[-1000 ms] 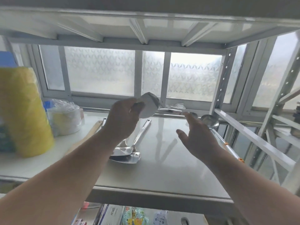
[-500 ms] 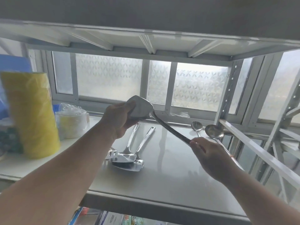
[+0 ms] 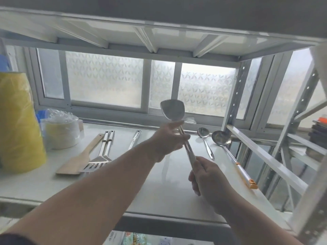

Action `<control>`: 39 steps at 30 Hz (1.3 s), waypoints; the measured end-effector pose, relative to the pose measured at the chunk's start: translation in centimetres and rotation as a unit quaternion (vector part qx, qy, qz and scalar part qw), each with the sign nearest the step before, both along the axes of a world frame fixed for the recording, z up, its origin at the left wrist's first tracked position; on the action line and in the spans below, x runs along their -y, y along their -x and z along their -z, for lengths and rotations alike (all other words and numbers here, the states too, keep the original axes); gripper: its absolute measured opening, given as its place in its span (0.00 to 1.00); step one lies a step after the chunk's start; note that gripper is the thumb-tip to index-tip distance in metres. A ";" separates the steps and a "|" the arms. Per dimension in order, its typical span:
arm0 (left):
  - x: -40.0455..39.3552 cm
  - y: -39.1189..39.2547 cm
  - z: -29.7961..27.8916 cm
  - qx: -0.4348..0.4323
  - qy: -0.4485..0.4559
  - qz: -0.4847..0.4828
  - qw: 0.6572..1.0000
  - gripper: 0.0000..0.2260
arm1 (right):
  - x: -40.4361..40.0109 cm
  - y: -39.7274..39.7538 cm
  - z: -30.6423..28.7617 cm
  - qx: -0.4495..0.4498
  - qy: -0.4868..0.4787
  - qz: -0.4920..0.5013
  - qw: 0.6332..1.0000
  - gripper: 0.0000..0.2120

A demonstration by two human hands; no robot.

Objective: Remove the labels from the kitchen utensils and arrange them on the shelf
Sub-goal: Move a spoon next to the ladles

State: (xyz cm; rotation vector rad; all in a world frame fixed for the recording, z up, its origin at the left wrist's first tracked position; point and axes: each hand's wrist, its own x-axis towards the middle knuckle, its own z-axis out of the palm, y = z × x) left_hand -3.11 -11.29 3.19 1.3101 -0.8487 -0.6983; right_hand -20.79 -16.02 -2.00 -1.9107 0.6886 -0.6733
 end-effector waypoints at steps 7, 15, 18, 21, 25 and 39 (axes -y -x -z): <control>4.5 2.3 3.8 -0.067 -0.040 -0.029 0.997 0.32 | 0.1 1.2 0.2 -0.065 0.100 0.062 0.991 0.07; 7.8 1.2 4.5 0.065 -0.177 -0.069 0.980 0.14 | 0.7 3.2 1.0 -0.116 0.321 0.016 0.940 0.05; 9.2 0.4 5.0 0.203 -0.232 -0.087 0.947 0.15 | 2.1 2.6 1.7 -0.151 0.346 -0.002 0.926 0.04; 10.2 0.1 5.5 0.277 -0.247 -0.103 0.923 0.14 | 3.3 1.8 1.9 -0.177 0.340 -0.016 0.923 0.04; 11.3 0.2 6.2 0.366 -0.318 -0.124 0.866 0.16 | 4.9 0.8 1.9 -0.187 0.357 -0.027 0.915 0.07; 14.6 -2.9 8.3 0.378 -0.325 -0.163 0.851 0.22 | 7.7 -1.3 3.3 -0.111 0.361 -0.039 0.925 0.08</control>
